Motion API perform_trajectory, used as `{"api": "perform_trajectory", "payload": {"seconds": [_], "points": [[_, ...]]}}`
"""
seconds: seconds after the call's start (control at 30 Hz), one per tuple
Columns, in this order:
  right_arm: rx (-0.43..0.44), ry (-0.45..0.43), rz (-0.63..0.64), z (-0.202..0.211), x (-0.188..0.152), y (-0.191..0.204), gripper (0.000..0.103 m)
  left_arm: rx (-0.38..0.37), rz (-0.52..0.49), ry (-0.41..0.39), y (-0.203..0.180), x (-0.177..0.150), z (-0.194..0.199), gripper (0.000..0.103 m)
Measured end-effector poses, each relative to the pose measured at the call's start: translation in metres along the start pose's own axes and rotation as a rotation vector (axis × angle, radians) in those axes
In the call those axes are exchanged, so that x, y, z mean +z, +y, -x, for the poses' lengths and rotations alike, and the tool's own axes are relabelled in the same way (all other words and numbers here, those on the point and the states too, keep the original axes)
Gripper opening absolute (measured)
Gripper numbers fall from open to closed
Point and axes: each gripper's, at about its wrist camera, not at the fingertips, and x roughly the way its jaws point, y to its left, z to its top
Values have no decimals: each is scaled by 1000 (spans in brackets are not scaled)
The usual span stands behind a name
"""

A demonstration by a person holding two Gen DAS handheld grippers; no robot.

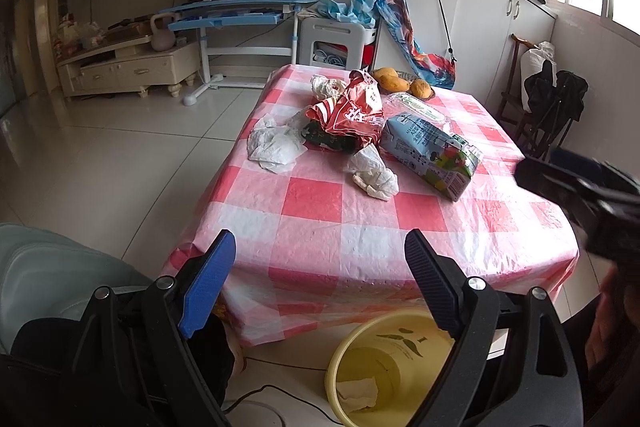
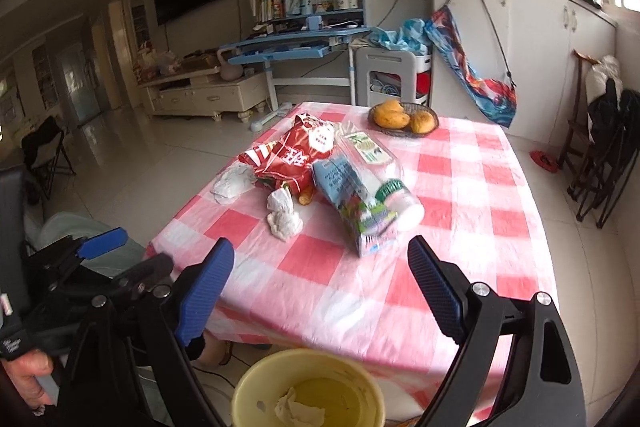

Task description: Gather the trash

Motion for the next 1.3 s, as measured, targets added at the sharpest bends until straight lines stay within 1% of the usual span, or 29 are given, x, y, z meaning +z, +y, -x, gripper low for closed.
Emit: {"api": "perform_trajectory", "payload": {"seconds": [0.07, 0.23, 0.4, 0.5, 0.57, 0.6, 0.63, 0.67, 0.7, 0.77, 0.93, 1.07, 1.1, 1.17, 1.2, 1.23, 1.27, 1.3], "points": [[-3, 21, 28, -15, 8, 0, 84, -4, 3, 2, 1, 1, -1, 83], [-20, 96, 72, -56, 17, -8, 76, -10, 43, 17, 7, 2, -3, 83], [-11, 157, 70, -95, 21, -16, 69, -17, 51, 30, 8, 6, -8, 83], [-15, 192, 88, -114, 21, -14, 67, -25, 59, 46, 6, 17, -19, 83], [-19, 211, 82, -122, 20, -17, 67, -28, 70, 56, 7, 26, -27, 83], [-21, 222, 74, -125, 18, -20, 65, -26, 77, 62, 6, 32, -34, 83], [-24, 235, 68, -127, 17, -22, 58, -24, 81, 70, 6, 36, -39, 83], [-21, 255, 60, -129, 14, -24, 54, -23, 86, 79, 6, 40, -45, 83], [-9, 270, 52, -129, 12, -26, 45, -19, 92, 91, 4, 44, -54, 83], [-1, 280, 45, -123, 8, -27, 39, -6, 90, 107, 0, 51, -69, 83], [44, 306, -27, -91, -11, -36, 38, 17, 68, 142, -18, 61, -105, 83], [66, 319, -45, -77, -26, -38, 38, 25, 23, 164, -40, 63, -131, 82], [73, 325, -47, -77, -28, -39, 39, 30, 7, 171, -46, 62, -137, 81], [66, 321, -55, -82, -26, -42, 40, 39, -25, 190, -54, 60, -148, 71], [66, 319, -62, -86, -25, -44, 43, 41, -31, 197, -55, 59, -152, 68], [66, 315, -73, -89, -24, -45, 44, 44, -37, 207, -57, 58, -157, 59], [65, 309, -78, -91, -23, -45, 46, 46, -45, 218, -58, 57, -162, 48], [62, 302, -74, -92, -22, -44, 47, 46, -52, 232, -58, 55, -167, 41]]}}
